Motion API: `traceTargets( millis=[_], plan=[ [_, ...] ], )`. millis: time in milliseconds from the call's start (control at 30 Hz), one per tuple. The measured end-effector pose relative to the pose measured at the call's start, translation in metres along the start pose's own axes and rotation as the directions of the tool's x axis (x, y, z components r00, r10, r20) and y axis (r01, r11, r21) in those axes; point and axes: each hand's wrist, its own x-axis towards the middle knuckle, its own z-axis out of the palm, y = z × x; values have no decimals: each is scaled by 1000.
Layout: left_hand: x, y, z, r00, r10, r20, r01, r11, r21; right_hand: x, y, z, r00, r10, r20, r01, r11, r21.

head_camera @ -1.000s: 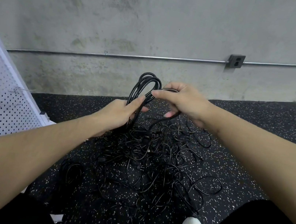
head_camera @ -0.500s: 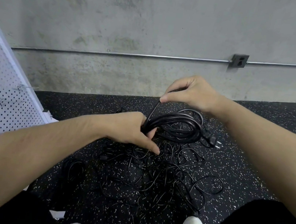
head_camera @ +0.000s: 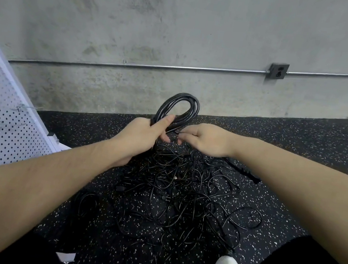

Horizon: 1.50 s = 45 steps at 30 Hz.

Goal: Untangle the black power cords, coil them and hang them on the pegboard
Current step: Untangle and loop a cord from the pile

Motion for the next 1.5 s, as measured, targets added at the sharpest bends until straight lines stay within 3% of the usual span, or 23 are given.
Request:
traceTargets(
  millis=[133,267,367,433,533,733,800,867,900,1033,1100,1167,1233,1333,1433,1500],
  plan=[
    [-5,-2,-4,983,-180,42,184,959,-216,0,3,6,998,37,-57,-37,999,-2],
    [-6,3,2,971,-231,-59,183,880,-439,4,-7,2,988,15,-154,-6,998,60],
    [-5,11,-1,981,-193,29,167,750,-640,4,-7,-6,980,102,-168,-54,963,265],
    [-5,10,-4,987,-138,88,162,753,-638,-1,0,-8,984,151,-93,-99,903,417],
    [-5,1,-2,983,-172,64,181,845,-503,-4,5,-4,989,143,-30,-126,940,318],
    [10,-4,-6,976,-212,-49,189,940,-285,-5,-19,-2,998,6,-57,-17,984,-180],
    [13,-5,-8,986,-149,-80,146,988,-43,-8,-29,-3,997,-61,-47,40,931,-364],
    [14,-3,-8,995,-60,-78,78,964,254,-10,-34,-4,992,-122,-27,94,873,-479],
    [14,-3,-7,996,-71,-45,81,953,292,-11,-32,-4,990,-142,-22,111,851,-513],
    [11,-12,-10,938,-288,192,285,957,48,-18,-23,-4,981,-185,-58,119,813,-570],
    [9,-19,-18,918,-323,230,343,938,-50,-21,-19,-6,970,-224,-96,134,820,-557],
    [11,-24,-22,951,-255,173,263,964,-30,-22,-19,-9,957,-261,-126,151,819,-554],
    [15,-26,-20,988,-132,75,117,977,176,-18,-23,-8,951,-295,-90,188,784,-592],
    [20,-21,-13,999,43,-2,-36,858,512,-14,-37,-5,961,-275,32,236,751,-617],
    [17,-12,-14,985,174,-21,-86,583,808,-12,-42,-13,963,-263,53,240,754,-611],
    [11,-8,-16,977,211,28,-126,466,876,-10,-41,-21,956,-292,0,235,772,-591]
  ],
)
